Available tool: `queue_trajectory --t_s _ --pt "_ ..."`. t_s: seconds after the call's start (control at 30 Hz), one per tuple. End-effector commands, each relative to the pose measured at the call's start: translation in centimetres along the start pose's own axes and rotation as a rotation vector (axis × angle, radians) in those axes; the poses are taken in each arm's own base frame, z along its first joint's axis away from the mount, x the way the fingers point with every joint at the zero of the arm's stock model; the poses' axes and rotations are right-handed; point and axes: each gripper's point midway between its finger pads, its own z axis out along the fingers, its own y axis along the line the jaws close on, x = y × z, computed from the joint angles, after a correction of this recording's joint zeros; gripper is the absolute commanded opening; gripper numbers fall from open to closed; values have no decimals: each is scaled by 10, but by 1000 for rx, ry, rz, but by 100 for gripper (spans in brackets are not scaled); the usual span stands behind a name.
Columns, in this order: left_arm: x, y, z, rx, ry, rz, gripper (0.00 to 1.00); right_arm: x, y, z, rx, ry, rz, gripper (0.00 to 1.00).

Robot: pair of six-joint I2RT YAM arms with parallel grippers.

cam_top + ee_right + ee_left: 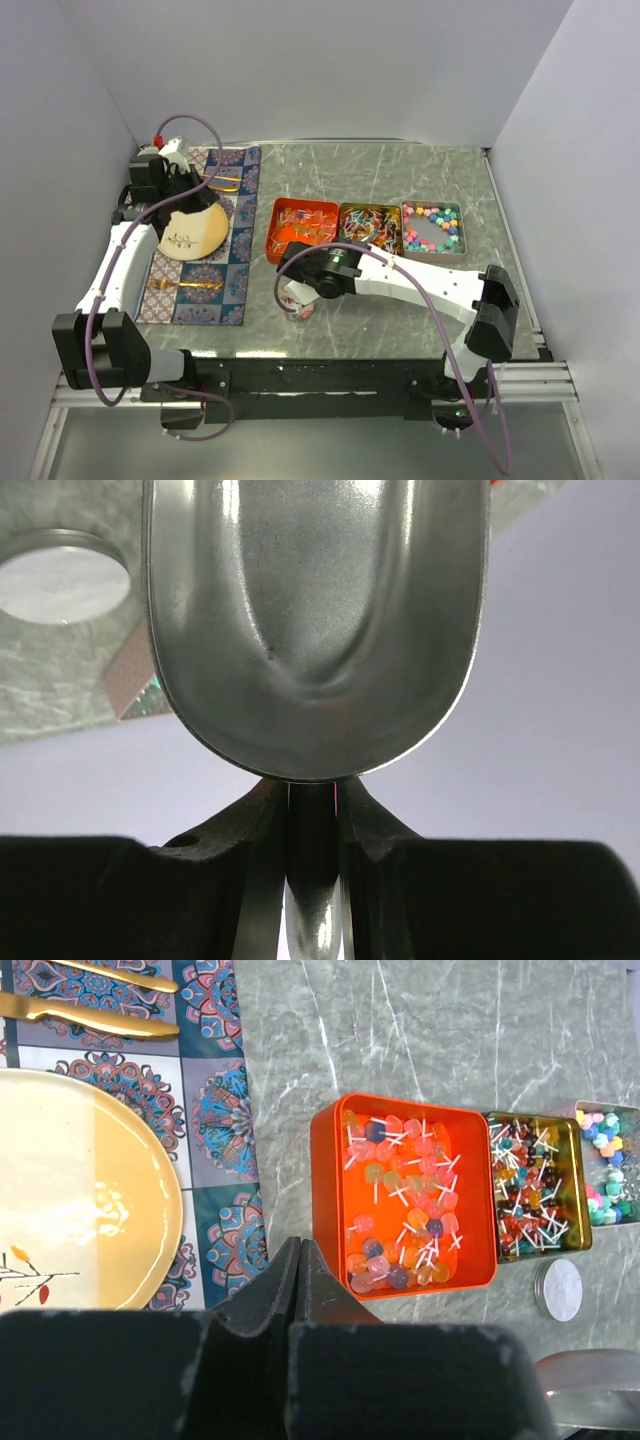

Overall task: Pack the candies
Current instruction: Place the fake candies in the packing bottle, then scoop the fake candies from the storage box.

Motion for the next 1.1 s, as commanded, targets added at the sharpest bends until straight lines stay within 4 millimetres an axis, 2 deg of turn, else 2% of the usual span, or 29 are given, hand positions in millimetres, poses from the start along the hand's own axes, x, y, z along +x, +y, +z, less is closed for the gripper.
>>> queue_trajectory --t_s 0.0,0.3,0.37,0.4,0.43,0.47,0.5,0.53,0.57,0.6,0.63,0.67,0.7,0.77,0.8,0.83,0.9,0.93,1.0,1.07 --pt "-9 -4 -5 13 -52 -1 1 24 -17 -20 55 108 13 0" --pt "-8 -5 -4 20 -48 -6 1 38 -20 -38 62 126 -55 0" --pt "-3 -5 -3 21 -37 -16 1 51 -29 -38 68 152 -68 0" --pt "0 -4 -3 26 -31 -23 1 56 -42 -38 99 158 -50 0" --pt "7 -3 -1 28 -16 -37 1 75 -51 -32 91 203 -78 0" --pt "12 -5 -1 42 -8 -59 1 78 -60 -22 82 219 -98 0" --pt "15 -4 1 45 -6 -69 1 84 -80 -18 135 226 -60 0" --pt "22 -4 2 47 10 -84 1 93 -92 -11 136 253 -114 0" --pt "26 -4 3 50 17 -96 1 108 -100 2 127 276 -104 0" --pt "27 -4 3 47 18 -99 1 110 -119 13 157 289 -120 0" --pt "31 -2 4 41 23 -104 1 114 -127 23 161 300 -121 0" --pt "33 -1 5 38 25 -112 1 128 -130 36 146 327 -111 0" --pt "35 -2 6 43 27 -116 1 127 -144 52 161 349 -132 0" --pt "40 -2 8 53 37 -124 1 138 -154 72 160 375 -129 0" --pt "42 -3 8 56 40 -125 1 139 -167 78 192 385 -131 0" --pt "43 -3 8 56 42 -122 1 135 -169 97 172 391 -152 0" --pt "44 -2 7 52 43 -115 1 138 -183 109 190 402 -154 0" --pt "44 -2 8 55 44 -112 1 131 -184 124 177 397 -176 0" --pt "46 -2 9 58 50 -112 1 131 -192 133 188 393 -202 0" --pt "50 -2 10 66 59 -114 1 123 -190 145 171 389 -241 0"
